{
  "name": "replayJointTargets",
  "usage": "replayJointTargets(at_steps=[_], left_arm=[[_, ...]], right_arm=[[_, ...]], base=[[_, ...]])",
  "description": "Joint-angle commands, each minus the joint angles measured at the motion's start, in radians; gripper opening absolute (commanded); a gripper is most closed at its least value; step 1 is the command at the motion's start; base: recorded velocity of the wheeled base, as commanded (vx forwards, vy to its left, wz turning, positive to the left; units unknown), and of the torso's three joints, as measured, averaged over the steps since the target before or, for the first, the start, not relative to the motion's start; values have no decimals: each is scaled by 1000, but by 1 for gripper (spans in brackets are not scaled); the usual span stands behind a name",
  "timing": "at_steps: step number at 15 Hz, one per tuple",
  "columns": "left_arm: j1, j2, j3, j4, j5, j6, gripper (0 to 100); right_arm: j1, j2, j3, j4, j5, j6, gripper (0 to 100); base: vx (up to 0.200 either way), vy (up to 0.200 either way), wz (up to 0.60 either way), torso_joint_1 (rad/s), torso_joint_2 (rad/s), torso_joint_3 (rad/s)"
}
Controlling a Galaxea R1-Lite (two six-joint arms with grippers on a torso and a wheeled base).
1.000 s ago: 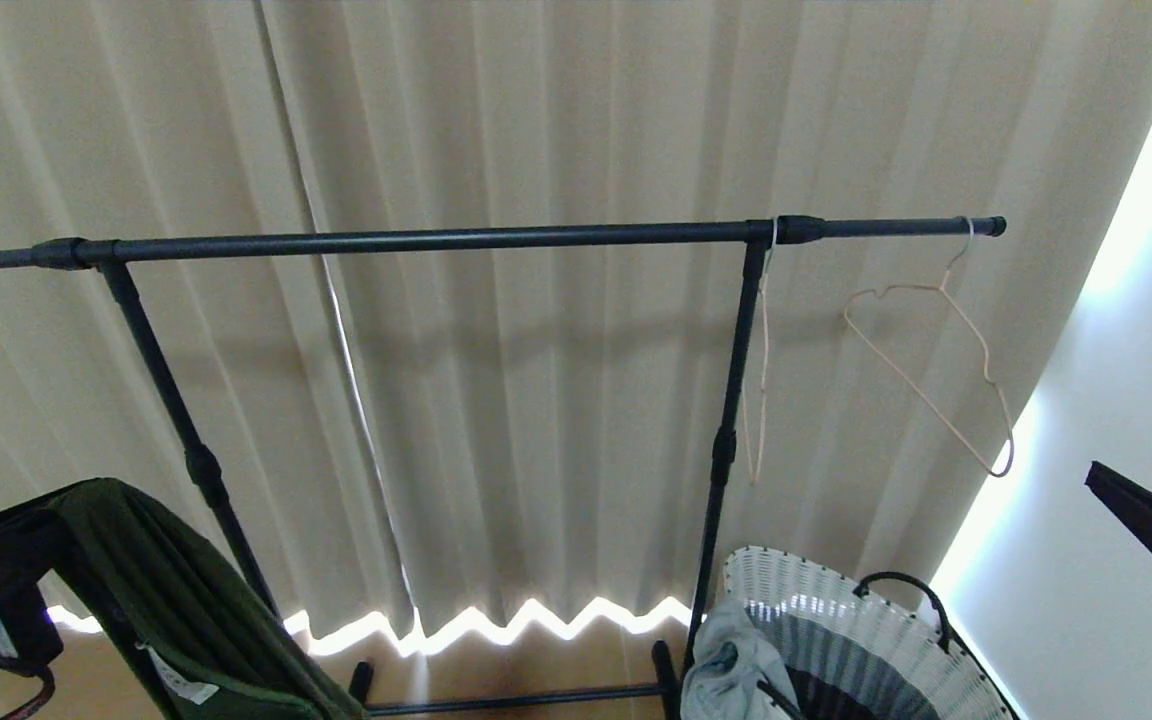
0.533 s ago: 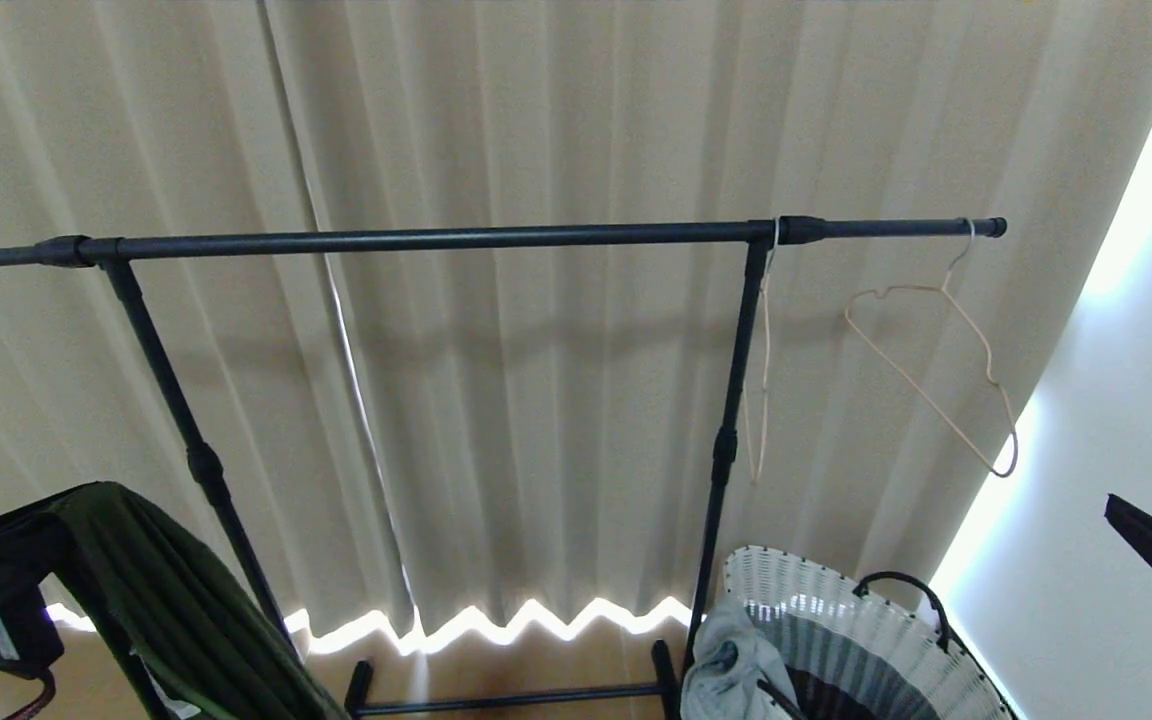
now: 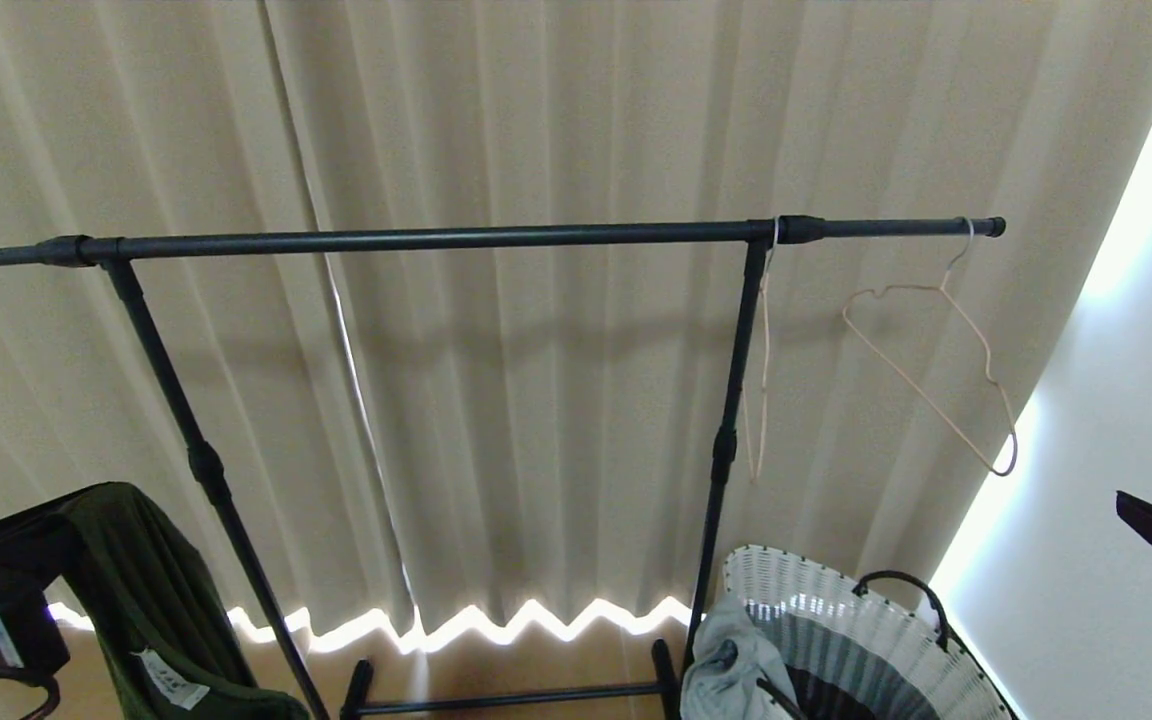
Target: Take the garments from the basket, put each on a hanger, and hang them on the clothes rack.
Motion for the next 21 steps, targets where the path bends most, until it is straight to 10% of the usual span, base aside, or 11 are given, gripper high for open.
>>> replayJointTargets(at_steps=[1, 10, 21], left_arm=[[-5, -1, -3, -1, 0, -1, 0], [-33, -4, 17, -1, 2, 4, 0], [-60, -42, 23, -1, 2, 39, 0]], right_arm=[[-14, 52, -51, 31, 1, 5, 100], [-37, 244, -133, 25, 3, 40, 100], [-70, 521, -293, 34, 6, 223, 100]], base=[[200, 0, 0, 7, -2, 2], [200, 0, 0, 2, 0, 1], [0, 0, 0, 0, 0, 0]])
